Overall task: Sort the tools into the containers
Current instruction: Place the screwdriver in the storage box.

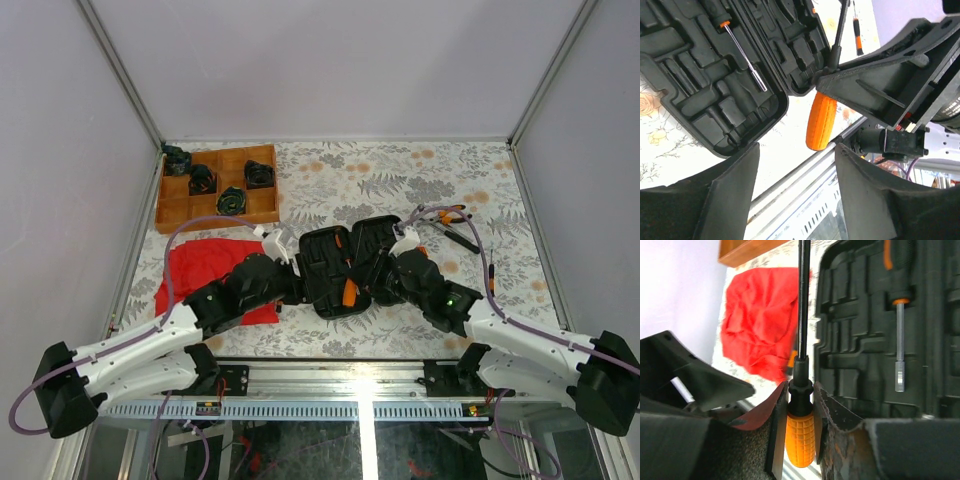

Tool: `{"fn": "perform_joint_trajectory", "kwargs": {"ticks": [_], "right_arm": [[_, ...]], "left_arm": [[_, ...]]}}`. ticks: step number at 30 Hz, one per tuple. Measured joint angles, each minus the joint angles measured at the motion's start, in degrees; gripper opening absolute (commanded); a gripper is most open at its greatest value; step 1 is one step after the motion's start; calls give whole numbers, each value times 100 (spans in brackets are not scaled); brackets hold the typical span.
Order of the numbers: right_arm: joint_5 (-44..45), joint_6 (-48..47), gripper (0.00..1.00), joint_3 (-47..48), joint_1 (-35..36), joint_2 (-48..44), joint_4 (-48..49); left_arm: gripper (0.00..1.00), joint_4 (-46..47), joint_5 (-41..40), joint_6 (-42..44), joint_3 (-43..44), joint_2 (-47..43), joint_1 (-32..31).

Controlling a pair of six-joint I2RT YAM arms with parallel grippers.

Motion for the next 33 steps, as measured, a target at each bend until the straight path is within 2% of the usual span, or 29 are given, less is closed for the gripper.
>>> {"fn": "perform_joint_trajectory", "kwargs": {"ticks": [6, 11, 15, 22, 26, 33], "right_arm": [[627, -645, 0, 284, 2, -101, -925], [804, -1134, 1, 529, 0, 7, -1399], [813, -1416, 2, 640, 2, 146, -1543], [839, -1926, 0, 925, 2, 481, -1847], [881, -2253, 0, 1180, 2, 673, -1976], [970, -2490, 0, 1314, -13, 750, -2203]], "left_arm": [[64, -136, -219, -15, -4, -52, 76], [64, -352, -160, -4, -4, 74, 553], [64, -428, -35, 20, -4, 127, 994], [65, -651, 44, 39, -4, 201, 1410], [65, -645, 365, 37, -11, 315, 1759], [66, -654, 461, 79, -81, 304, 2070]]}}
